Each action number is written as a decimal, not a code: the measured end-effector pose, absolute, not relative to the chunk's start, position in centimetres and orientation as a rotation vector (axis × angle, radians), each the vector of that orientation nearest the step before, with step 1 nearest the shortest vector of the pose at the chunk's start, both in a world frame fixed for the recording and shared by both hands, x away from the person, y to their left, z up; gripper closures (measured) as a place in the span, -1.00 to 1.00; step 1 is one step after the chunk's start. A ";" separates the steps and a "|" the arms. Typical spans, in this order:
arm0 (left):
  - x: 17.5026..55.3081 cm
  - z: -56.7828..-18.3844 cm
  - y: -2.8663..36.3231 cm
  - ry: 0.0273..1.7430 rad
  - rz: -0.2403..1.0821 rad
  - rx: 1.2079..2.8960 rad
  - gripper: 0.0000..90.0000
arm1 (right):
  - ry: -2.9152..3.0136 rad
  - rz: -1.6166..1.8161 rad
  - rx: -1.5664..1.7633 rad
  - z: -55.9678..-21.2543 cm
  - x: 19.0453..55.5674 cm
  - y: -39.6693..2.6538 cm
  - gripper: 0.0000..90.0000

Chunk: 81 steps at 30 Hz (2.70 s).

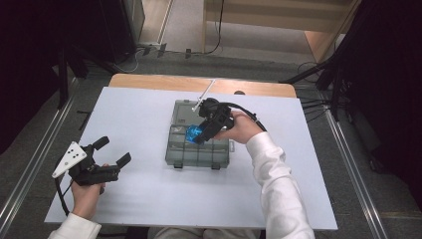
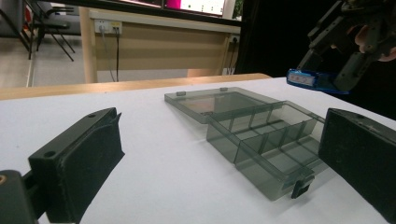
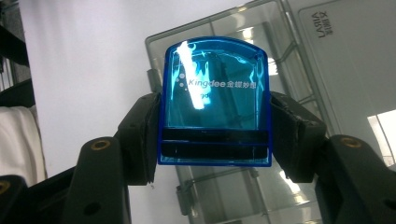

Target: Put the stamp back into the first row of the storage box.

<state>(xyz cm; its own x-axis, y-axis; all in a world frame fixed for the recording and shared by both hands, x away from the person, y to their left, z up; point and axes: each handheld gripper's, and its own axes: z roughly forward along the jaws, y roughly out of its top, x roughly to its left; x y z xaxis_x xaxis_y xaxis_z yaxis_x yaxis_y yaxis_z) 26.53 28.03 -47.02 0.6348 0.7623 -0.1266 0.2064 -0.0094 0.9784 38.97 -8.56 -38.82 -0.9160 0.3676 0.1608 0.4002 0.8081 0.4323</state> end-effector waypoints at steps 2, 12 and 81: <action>26.5 -47.0 28.0 0.833 0.525 1.558 -1.00 | -2.924 -0.720 -0.628 -38.9 39.4 -8.7 -0.07; 26.5 -47.1 28.1 0.840 0.520 1.551 -1.00 | -3.002 -0.715 -0.552 -40.5 41.8 -10.1 -0.07; 26.5 -47.2 28.1 0.861 0.488 1.519 -1.00 | -2.922 -0.836 -1.086 -42.5 35.7 -19.8 -1.00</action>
<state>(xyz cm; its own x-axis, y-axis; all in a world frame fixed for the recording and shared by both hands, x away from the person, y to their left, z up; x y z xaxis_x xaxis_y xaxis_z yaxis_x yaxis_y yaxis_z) 26.54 28.14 -47.18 0.6304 0.7547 -0.1819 0.2323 0.0402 0.9718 35.68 -19.78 -42.46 -0.7701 0.6306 0.0963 0.5860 0.6398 0.4973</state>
